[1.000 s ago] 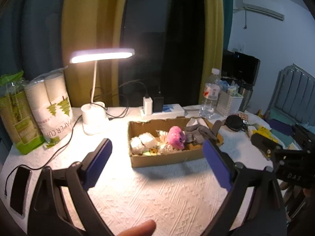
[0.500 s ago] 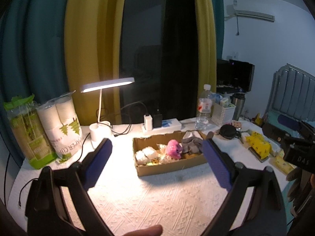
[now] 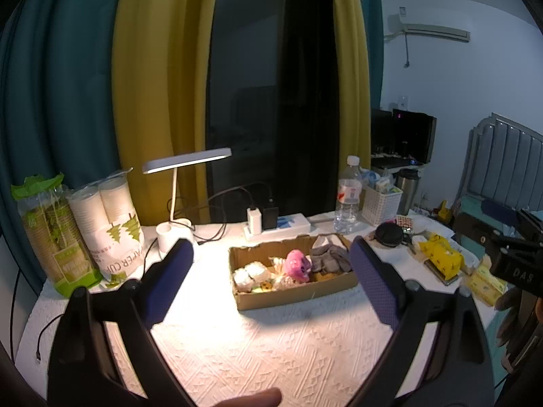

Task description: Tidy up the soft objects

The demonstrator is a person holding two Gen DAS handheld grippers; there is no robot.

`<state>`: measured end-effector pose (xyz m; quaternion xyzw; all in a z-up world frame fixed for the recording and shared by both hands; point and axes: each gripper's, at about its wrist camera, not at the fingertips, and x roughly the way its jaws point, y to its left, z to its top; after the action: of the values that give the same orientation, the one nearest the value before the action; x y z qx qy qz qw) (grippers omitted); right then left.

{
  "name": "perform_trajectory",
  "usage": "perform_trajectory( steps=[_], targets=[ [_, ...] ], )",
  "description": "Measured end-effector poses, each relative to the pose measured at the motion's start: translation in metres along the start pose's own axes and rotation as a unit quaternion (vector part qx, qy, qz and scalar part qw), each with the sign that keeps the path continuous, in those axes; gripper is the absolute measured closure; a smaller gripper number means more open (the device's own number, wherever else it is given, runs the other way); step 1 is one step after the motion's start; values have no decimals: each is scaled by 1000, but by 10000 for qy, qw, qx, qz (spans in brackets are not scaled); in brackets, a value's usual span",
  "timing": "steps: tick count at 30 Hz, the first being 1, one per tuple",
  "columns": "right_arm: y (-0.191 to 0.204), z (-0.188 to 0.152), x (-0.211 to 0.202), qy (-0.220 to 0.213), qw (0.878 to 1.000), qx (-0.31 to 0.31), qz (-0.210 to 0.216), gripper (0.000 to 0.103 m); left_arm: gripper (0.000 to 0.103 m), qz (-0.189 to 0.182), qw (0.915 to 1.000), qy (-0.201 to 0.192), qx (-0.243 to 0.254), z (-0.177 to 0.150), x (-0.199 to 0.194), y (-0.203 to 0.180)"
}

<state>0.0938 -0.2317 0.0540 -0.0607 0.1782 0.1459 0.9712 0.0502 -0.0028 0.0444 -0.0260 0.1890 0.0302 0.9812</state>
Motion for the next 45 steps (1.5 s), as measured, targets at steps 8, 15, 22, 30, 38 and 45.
perform_trajectory(
  steps=[8, 15, 22, 30, 38, 45],
  targets=[
    [-1, -1, 1, 27, 10000, -4, 20, 20, 9, 4, 10000, 36, -10, -1, 3, 0],
    [-1, -1, 2, 44, 10000, 0, 14, 20, 9, -11, 10000, 48, 6, -4, 5, 1],
    [-2, -2, 2, 43, 10000, 1, 20, 20, 9, -13, 10000, 53, 11, -4, 5, 1],
    [-1, -3, 3, 59, 10000, -2, 13, 20, 9, -21, 10000, 57, 14, -4, 6, 1],
    [-1, -6, 4, 73, 10000, 0, 17, 20, 9, -46, 10000, 65, 27, -6, 7, 0],
    [-1, -9, 4, 84, 10000, -4, 22, 20, 9, -46, 10000, 64, 16, -8, 8, 1]
  ],
)
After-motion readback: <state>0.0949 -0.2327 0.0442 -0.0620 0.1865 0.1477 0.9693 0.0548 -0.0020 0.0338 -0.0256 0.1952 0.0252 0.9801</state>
